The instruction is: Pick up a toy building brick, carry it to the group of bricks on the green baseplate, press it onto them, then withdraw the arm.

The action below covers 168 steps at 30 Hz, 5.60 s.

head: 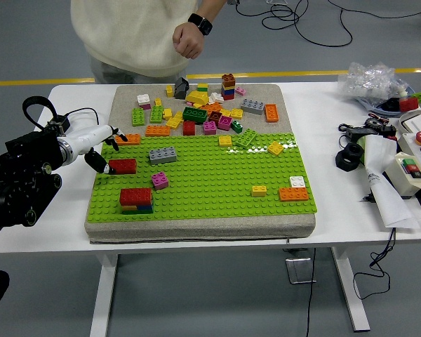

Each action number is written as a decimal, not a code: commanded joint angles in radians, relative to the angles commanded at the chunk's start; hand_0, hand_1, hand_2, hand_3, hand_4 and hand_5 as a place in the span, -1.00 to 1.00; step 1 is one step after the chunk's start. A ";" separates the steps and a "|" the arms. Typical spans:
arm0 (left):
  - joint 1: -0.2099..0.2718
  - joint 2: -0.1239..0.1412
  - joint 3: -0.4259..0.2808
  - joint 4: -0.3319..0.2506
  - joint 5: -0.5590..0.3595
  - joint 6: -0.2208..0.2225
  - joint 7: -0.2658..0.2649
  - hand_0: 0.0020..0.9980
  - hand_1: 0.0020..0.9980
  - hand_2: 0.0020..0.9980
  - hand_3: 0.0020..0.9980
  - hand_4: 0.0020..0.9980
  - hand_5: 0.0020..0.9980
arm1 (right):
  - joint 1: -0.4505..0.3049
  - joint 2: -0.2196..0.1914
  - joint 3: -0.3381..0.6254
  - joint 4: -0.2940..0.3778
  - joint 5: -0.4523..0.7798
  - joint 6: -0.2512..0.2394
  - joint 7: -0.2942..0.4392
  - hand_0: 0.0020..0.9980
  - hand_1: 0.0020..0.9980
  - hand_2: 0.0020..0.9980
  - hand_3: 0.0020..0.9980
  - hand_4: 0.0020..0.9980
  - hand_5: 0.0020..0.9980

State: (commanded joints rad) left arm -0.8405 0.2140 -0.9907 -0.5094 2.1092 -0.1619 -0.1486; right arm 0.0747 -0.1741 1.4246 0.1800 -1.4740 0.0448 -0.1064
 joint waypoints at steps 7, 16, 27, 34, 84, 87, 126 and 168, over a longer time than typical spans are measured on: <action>-0.004 -0.013 0.014 0.023 -0.014 0.015 -0.006 0.69 0.52 0.34 0.61 0.77 -0.94 | 0.001 0.001 0.000 0.000 0.001 0.000 0.000 0.54 0.43 0.53 0.54 0.93 0.40; -0.005 -0.022 0.029 0.038 -0.022 0.027 -0.010 0.70 0.53 0.33 0.61 0.76 -0.94 | 0.004 0.001 0.000 0.000 0.004 0.000 0.000 0.54 0.43 0.53 0.53 0.93 0.41; 0.000 -0.028 0.045 0.066 -0.039 0.046 -0.016 0.69 0.53 0.33 0.60 0.75 -0.94 | 0.000 0.003 -0.001 0.000 0.000 0.001 -0.001 0.53 0.43 0.53 0.53 0.93 0.41; 0.002 -0.029 0.050 0.080 -0.058 0.057 -0.019 0.66 0.49 0.17 0.40 0.52 -1.00 | -0.001 0.004 -0.001 0.000 -0.002 0.001 -0.001 0.53 0.43 0.53 0.53 0.93 0.40; 0.067 0.024 -0.052 -0.078 -0.080 0.076 -0.008 0.24 0.10 0.01 0.02 -0.01 -1.00 | -0.007 0.005 0.014 0.000 0.001 -0.001 0.000 0.53 0.43 0.53 0.53 0.93 0.40; 0.092 0.045 -0.073 -0.134 -0.072 0.069 -0.002 0.24 0.10 0.01 0.02 -0.01 -1.00 | -0.008 0.004 0.017 0.000 0.002 -0.001 0.001 0.53 0.43 0.53 0.53 0.93 0.40; 0.270 0.164 -0.134 -0.492 -0.149 0.027 0.025 0.21 0.07 0.01 0.01 -0.06 -1.00 | -0.028 0.002 0.040 0.000 -0.009 0.001 0.004 0.54 0.43 0.53 0.53 0.93 0.40; 0.560 0.235 -0.188 -0.885 -0.187 -0.020 0.062 0.22 0.07 0.01 0.02 -0.03 -1.00 | -0.039 -0.003 0.058 0.000 -0.006 -0.001 0.001 0.54 0.43 0.53 0.53 0.93 0.40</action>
State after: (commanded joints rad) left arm -0.2808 0.4486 -1.1789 -1.3947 1.9217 -0.1817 -0.0866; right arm 0.0357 -0.1770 1.4828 0.1800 -1.4795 0.0437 -0.1052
